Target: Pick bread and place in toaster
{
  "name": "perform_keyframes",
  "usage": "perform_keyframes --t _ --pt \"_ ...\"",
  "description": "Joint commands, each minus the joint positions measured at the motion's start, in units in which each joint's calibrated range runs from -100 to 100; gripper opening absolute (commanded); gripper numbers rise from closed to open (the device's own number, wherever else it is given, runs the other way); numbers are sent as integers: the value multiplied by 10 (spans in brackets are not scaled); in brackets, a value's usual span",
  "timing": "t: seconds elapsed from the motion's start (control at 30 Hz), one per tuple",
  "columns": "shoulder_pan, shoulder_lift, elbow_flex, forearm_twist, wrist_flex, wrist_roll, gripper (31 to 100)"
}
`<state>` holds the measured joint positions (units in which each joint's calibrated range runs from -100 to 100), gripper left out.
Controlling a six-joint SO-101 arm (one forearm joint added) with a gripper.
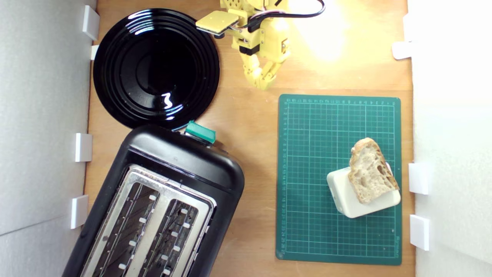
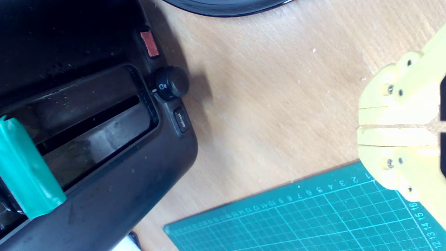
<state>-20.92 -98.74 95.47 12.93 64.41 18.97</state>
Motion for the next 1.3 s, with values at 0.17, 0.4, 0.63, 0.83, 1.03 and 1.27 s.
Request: perform_keyframes --t 0.17,0.4,0.63,0.83,1.03,1.27 --pt "0 0 3 3 -8 -1 309" --pt "-1 0 3 3 -8 -1 309" --pt "-2 0 3 3 -8 -1 309" --pt "-4 0 3 2 -8 -1 311" --pt "2 0 3 2 -8 1 311" --pt "4 1 0 4 -8 3 310"
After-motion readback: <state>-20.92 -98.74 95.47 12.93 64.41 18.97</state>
